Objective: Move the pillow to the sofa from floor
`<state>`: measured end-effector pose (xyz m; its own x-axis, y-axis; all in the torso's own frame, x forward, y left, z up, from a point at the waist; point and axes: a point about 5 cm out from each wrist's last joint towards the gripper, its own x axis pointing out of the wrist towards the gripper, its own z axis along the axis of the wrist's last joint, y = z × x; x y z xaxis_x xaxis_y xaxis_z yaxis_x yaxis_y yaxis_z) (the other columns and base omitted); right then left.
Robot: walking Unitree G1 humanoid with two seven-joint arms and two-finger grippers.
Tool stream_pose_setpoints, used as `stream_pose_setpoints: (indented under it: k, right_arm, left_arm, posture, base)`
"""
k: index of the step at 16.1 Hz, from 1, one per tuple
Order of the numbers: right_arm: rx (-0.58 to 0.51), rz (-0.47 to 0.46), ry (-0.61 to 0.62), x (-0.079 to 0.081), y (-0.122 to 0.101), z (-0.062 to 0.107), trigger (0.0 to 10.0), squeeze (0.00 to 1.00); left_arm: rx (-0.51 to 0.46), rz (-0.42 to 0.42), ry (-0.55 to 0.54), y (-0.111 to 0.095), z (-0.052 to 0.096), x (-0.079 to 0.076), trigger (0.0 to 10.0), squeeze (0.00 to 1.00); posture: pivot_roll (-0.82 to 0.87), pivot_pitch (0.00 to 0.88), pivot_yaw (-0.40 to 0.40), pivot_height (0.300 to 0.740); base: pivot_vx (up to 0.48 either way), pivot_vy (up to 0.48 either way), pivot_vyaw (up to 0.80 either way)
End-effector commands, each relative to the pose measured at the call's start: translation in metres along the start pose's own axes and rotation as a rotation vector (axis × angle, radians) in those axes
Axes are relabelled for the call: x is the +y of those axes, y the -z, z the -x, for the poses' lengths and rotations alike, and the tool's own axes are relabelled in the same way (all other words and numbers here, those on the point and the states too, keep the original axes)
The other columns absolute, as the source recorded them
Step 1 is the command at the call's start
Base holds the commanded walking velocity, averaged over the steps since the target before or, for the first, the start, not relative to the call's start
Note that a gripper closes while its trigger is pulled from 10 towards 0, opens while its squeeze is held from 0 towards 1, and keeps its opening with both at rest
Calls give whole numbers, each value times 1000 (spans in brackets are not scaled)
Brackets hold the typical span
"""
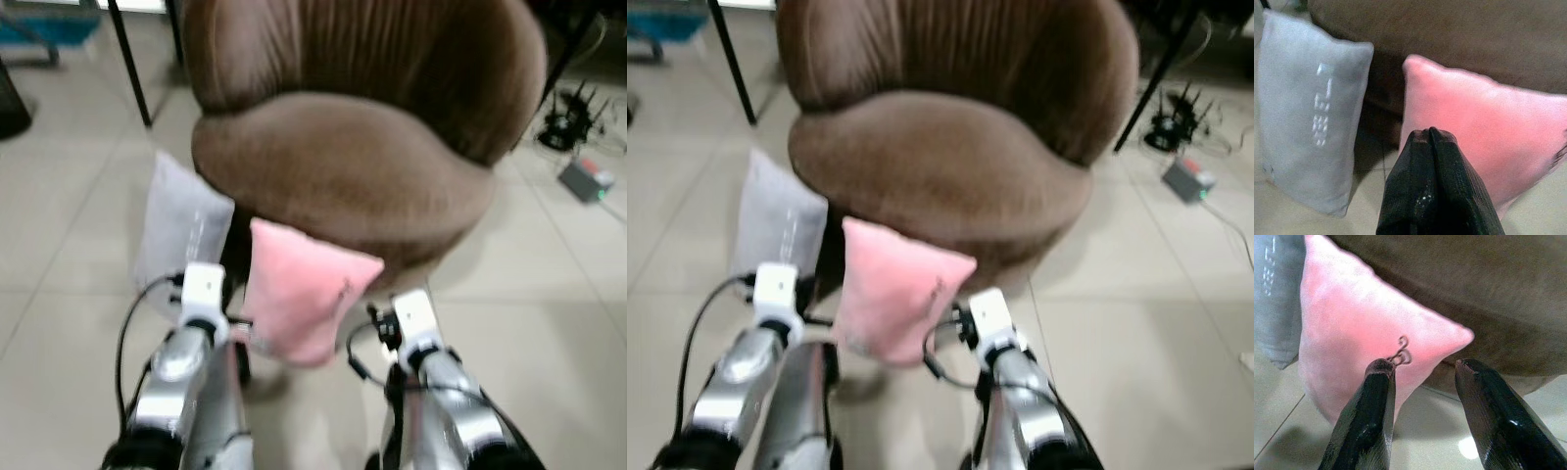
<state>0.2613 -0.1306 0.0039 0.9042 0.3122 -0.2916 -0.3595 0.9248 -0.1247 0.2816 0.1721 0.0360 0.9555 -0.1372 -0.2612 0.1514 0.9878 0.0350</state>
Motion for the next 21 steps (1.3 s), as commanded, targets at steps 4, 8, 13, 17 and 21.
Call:
stream_pose_setpoints:
  k: [4,8,13,17,21]
  right_arm:
    - [14,3,24,-7,4,4,10000,0]
    - [12,4,23,-6,4,4,10000,0]
    - [17,0,14,-5,4,3,10000,0]
    - [20,2,8,-4,4,3,10000,0]
    - [15,-2,7,-3,4,2,10000,0]
  left_arm:
    - [7,-103,107,0,-4,-20,10000,0]
    - [9,-105,126,1,-2,-23,10000,0]
    - [-4,-107,127,-1,-1,-19,10000,0]
    - [-13,-111,133,-2,-2,-20,10000,0]
    - [-7,-132,167,-2,-2,-26,10000,0]
  posture:
    - [87,71,-51,468]
    - [90,73,-46,468]
    - [98,80,-47,468]
    - [96,78,-47,468]
    - [92,79,-41,468]
  base:
    - [207,120,0]
    - [0,0,0]
    - [93,0,0]
    - [468,0,0]
    - [473,0,0]
